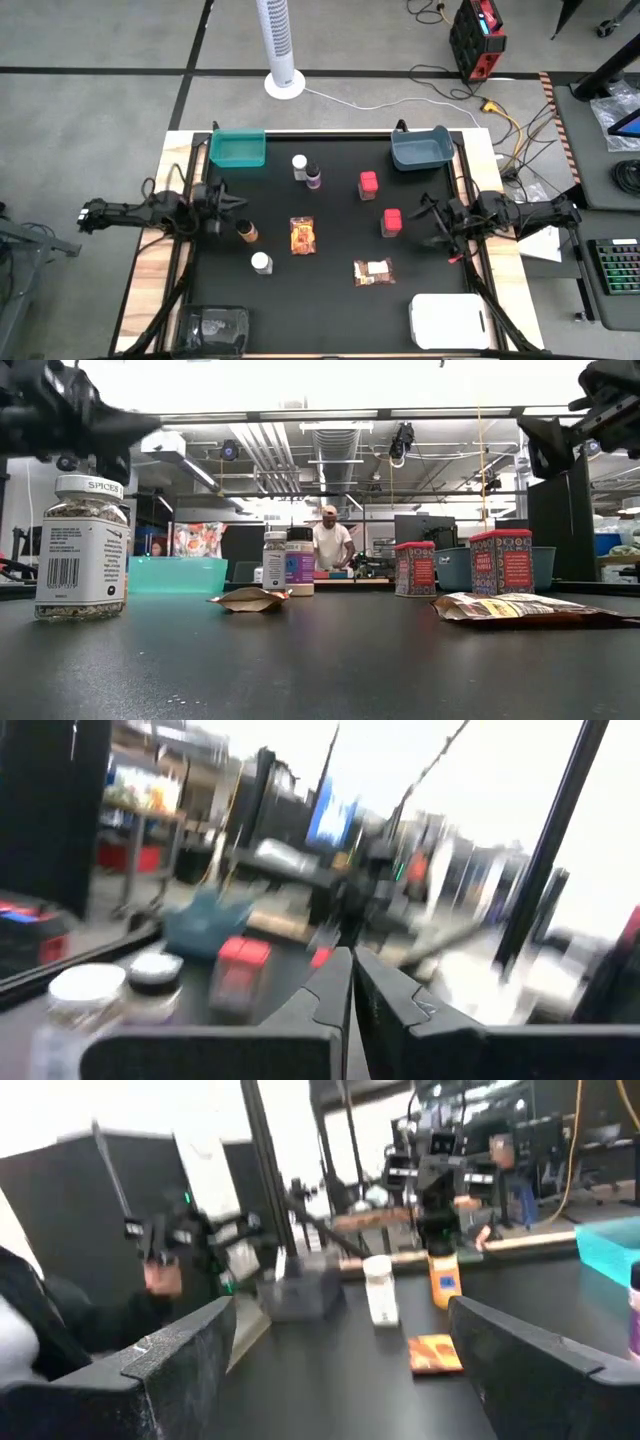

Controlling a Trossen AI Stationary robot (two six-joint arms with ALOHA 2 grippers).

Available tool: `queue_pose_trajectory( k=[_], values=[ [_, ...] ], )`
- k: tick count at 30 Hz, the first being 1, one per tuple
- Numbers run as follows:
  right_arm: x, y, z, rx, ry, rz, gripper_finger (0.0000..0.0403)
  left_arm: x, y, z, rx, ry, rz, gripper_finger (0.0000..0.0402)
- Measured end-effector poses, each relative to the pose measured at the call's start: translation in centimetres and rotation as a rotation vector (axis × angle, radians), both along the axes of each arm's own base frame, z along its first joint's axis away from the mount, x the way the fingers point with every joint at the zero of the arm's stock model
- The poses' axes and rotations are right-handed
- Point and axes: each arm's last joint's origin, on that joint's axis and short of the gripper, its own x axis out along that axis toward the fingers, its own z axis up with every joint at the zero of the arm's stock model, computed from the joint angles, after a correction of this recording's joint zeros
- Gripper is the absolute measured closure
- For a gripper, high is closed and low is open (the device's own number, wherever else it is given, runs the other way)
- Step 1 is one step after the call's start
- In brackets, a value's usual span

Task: Sort spices by type
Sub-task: Put the top red seasoning can into the dark blue bin

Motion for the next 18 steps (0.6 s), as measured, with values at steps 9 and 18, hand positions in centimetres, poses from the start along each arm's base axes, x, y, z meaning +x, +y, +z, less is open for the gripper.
queue_pose_trajectory(
  k=[9, 18],
  values=[
    [0.3, -0.2, 1.0, 0.062, 0.014, -0.078, 0.0048, -0.7, 0.1, 2.0, -0.038, -0.227, 0.001, 0.0402],
    [3.7, -0.5, 5.9, 0.037, 0.197, -0.255, 0.0048, -0.6, 0.1, 1.9, 0.018, -0.197, 0.022, 0.0402]
  ],
)
